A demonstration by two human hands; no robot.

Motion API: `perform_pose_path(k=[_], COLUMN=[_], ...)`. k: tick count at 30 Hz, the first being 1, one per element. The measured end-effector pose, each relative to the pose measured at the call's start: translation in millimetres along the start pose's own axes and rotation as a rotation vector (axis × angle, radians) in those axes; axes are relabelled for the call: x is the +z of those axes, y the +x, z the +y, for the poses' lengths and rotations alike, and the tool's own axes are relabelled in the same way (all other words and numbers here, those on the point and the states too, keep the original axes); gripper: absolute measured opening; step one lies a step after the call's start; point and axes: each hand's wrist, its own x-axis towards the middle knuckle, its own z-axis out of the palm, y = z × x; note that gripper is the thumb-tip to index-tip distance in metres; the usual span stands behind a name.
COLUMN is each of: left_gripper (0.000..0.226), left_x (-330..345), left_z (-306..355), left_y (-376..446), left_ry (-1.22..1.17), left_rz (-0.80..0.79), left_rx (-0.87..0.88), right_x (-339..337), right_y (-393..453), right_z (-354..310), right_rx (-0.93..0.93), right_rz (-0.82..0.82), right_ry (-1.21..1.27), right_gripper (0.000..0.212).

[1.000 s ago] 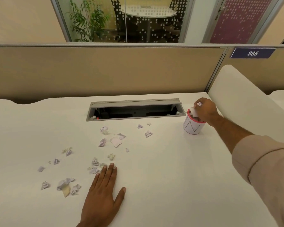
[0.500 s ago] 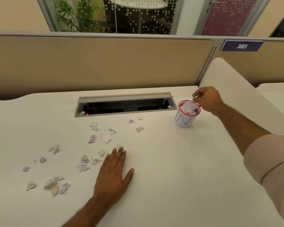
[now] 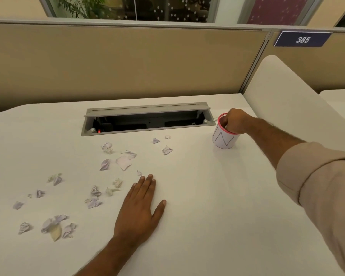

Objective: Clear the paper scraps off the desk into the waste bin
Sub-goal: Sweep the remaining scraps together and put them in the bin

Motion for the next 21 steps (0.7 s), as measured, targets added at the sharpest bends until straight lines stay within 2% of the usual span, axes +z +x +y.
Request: perform_pose_path(k=[8, 15, 21], left_gripper=[0.071, 0.070, 0.071], left_x=[2.6, 3.6, 4.6], left_z=[-0.9, -0.1, -1.4], left_y=[0.6, 1.8, 1.1], left_ry=[-0.002, -0.005, 0.011], left_rz=[0.005, 0.008, 0.011], left_rx=[-0.006, -0.013, -0.018], right_x=[8.7, 12.5, 2.4], right_y=[25.0, 24.7, 12.9], right_z=[-5.3, -10.8, -12.2], right_rx=[0.110, 0.143, 0.140], right_rz=[-0.125, -0.084, -0.103], right_ry=[-0.035, -0.102, 0.007], right_gripper=[0.043, 0.044, 0.043])
